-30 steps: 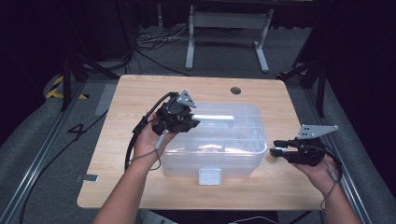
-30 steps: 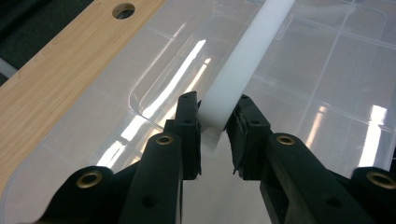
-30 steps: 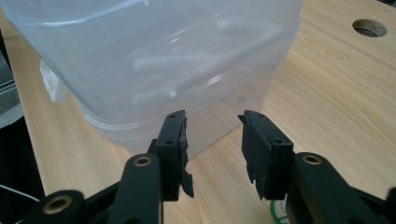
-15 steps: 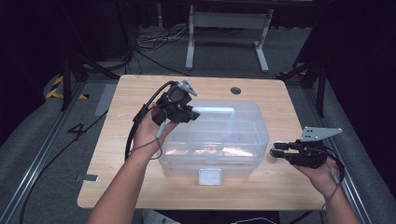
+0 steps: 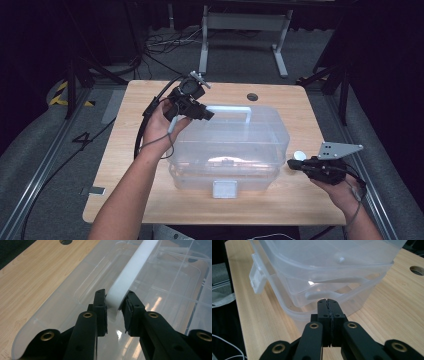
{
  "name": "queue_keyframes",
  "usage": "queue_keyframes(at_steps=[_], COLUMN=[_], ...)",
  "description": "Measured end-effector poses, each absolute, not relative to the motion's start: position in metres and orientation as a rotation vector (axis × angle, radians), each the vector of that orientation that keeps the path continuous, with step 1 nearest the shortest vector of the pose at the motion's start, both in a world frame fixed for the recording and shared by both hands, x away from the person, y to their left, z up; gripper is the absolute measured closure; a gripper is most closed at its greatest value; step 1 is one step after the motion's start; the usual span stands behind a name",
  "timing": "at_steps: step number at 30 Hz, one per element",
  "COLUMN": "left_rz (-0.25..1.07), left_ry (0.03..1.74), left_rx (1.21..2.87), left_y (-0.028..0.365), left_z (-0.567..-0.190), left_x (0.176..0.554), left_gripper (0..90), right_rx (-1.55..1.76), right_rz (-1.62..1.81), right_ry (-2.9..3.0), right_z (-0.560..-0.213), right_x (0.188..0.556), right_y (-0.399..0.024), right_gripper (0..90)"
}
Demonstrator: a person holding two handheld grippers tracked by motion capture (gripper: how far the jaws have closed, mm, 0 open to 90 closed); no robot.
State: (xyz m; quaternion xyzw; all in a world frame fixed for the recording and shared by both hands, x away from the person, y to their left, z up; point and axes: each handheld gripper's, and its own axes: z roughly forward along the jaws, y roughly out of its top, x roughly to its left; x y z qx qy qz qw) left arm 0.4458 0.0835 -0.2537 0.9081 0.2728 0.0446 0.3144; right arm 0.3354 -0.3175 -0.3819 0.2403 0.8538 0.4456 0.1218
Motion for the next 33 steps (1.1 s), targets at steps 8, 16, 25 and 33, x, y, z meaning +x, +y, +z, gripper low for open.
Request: queue_keyframes(at_steps=[8, 16, 25, 33], left_rz=[0.098, 0.118, 0.142, 0.224], left_ry=[0.739, 0.725, 0.733, 0.697], left_rx=[2.404, 2.420, 2.418, 2.364], left_y=[0.082, 0.082, 0.082, 0.090], left_z=[-0.250, -0.250, -0.251, -0.248], left_x=[0.451, 0.447, 0.442, 0.433], left_gripper=[74.2, 74.3, 74.3, 62.2], right_rx=[0.648, 0.616, 0.654, 0.634], right_rz=[1.369, 1.478, 1.470, 1.536], right_ry=[2.484, 2.418, 2.405, 2.377], right_z=[-0.385, -0.383, -0.385, -0.382], right_x=[0.333, 0.333, 0.334, 0.334], right_y=[-0.311, -0.309, -0.308, -0.308], right_gripper=[90.0, 90.0, 90.0, 90.0])
